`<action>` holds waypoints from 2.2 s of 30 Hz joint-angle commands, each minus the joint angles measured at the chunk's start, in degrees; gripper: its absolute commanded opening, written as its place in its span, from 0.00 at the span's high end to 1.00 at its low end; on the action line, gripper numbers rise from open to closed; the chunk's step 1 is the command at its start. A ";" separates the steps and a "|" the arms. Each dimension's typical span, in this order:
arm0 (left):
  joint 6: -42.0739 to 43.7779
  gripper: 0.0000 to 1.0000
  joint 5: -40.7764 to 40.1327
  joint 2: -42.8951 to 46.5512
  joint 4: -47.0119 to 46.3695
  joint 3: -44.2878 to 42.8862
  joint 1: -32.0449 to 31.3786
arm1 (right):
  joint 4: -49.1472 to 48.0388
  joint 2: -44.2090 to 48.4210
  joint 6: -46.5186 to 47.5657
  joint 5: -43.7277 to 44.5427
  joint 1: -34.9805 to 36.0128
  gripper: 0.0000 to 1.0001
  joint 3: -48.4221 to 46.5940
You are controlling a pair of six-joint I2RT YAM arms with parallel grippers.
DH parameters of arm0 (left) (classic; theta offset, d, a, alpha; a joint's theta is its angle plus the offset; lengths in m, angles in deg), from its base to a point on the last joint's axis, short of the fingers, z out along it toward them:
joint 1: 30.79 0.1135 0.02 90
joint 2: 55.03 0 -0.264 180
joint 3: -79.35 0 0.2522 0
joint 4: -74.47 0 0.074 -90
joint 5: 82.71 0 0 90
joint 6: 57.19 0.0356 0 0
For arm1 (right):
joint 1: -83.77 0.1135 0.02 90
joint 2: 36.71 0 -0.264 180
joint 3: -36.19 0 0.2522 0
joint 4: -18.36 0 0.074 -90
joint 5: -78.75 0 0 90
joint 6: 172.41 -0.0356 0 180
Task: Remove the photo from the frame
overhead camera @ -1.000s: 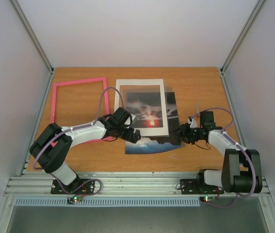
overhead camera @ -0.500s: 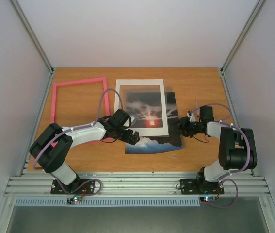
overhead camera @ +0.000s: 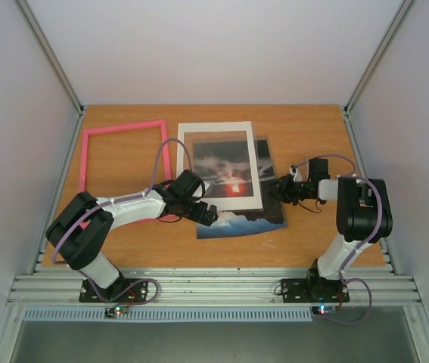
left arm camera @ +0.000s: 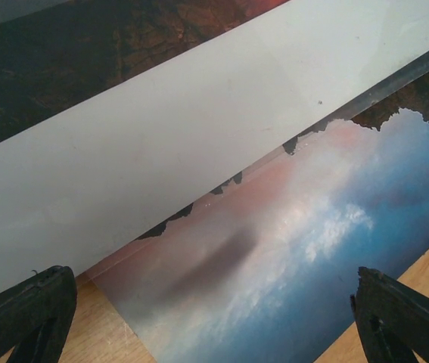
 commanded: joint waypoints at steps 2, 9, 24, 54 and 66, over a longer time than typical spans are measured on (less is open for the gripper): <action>0.55 0.00 0.15 0.77 -0.14 -0.65 0.09 | -2.50 -1.97 -0.40 -1.64 -0.41 0.75 -1.42; 0.89 0.01 -0.92 1.60 0.78 -1.56 0.04 | 0.52 0.26 1.18 -0.33 -0.41 0.94 -1.48; 1.55 0.01 -5.47 10.30 3.93 -2.66 4.16 | 20.79 15.86 7.74 6.89 -0.50 0.99 -5.49; 6.43 0.01 -26.49 31.10 10.18 -3.43 16.61 | 69.19 30.17 17.78 30.42 1.02 0.99 -43.72; 12.04 0.01 -33.55 34.77 10.69 -2.93 22.68 | 70.48 23.74 16.57 30.84 7.14 0.99 -56.85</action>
